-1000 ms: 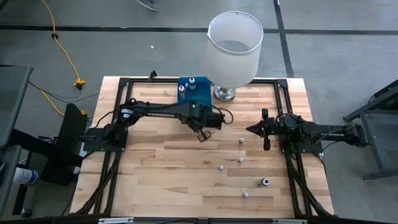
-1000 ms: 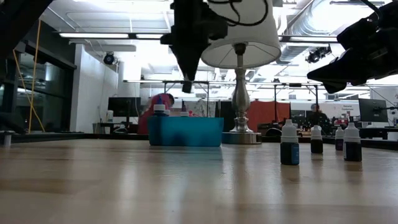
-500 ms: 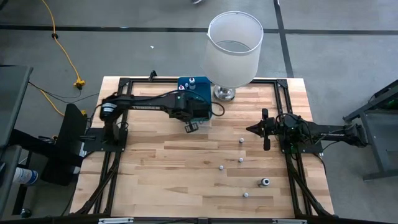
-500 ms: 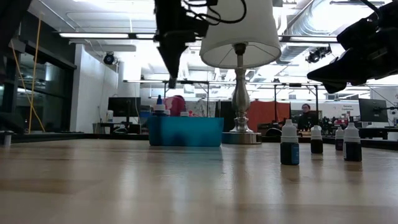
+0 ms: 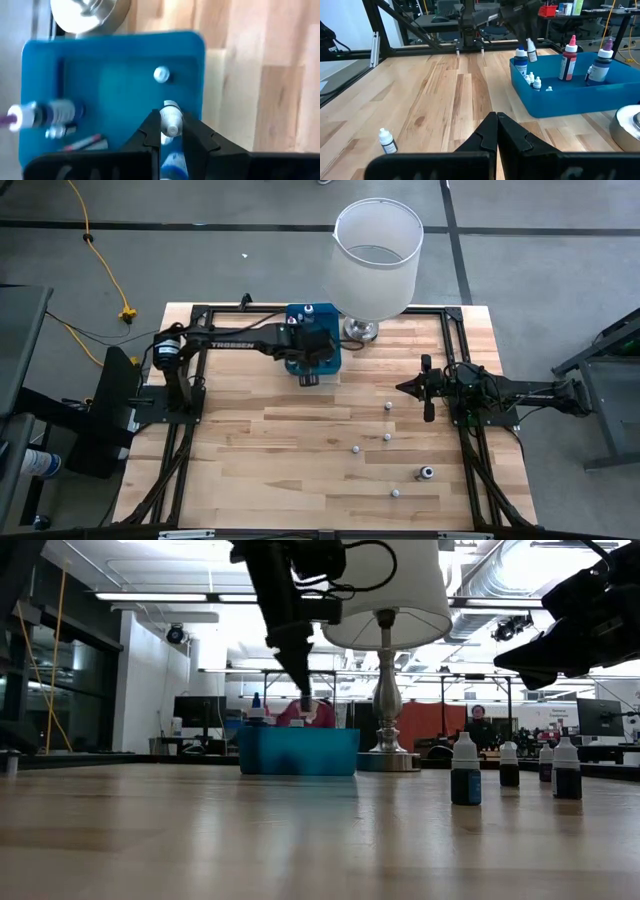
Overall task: Pick & Place food coloring
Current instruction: Put the left small black food coloring bottle into the blue bin
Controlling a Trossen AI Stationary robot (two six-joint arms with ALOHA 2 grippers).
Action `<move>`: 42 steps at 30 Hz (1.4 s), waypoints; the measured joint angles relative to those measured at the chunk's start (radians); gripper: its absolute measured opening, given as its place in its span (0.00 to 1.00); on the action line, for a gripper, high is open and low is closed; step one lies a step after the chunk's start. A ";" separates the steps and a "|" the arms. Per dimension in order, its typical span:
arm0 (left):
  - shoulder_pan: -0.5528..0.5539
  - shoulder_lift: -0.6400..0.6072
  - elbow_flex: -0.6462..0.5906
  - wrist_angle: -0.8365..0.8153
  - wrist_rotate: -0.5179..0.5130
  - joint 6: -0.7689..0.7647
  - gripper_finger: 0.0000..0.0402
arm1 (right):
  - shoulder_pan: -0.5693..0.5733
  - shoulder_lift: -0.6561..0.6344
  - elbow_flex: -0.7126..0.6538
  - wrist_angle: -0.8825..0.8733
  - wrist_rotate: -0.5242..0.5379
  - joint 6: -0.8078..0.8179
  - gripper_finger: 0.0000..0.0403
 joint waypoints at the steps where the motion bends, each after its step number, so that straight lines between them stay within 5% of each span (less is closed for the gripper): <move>1: 0.006 0.008 0.001 0.018 0.025 0.026 0.09 | 0.000 0.000 0.000 0.000 0.000 0.000 0.00; 12: 0.051 0.083 0.000 0.106 0.103 0.204 0.09 | 0.000 0.000 0.000 -0.002 0.000 0.000 0.00; 42: 0.089 0.192 0.000 0.126 0.202 0.204 0.09 | 0.000 0.000 0.000 0.000 0.000 0.000 0.00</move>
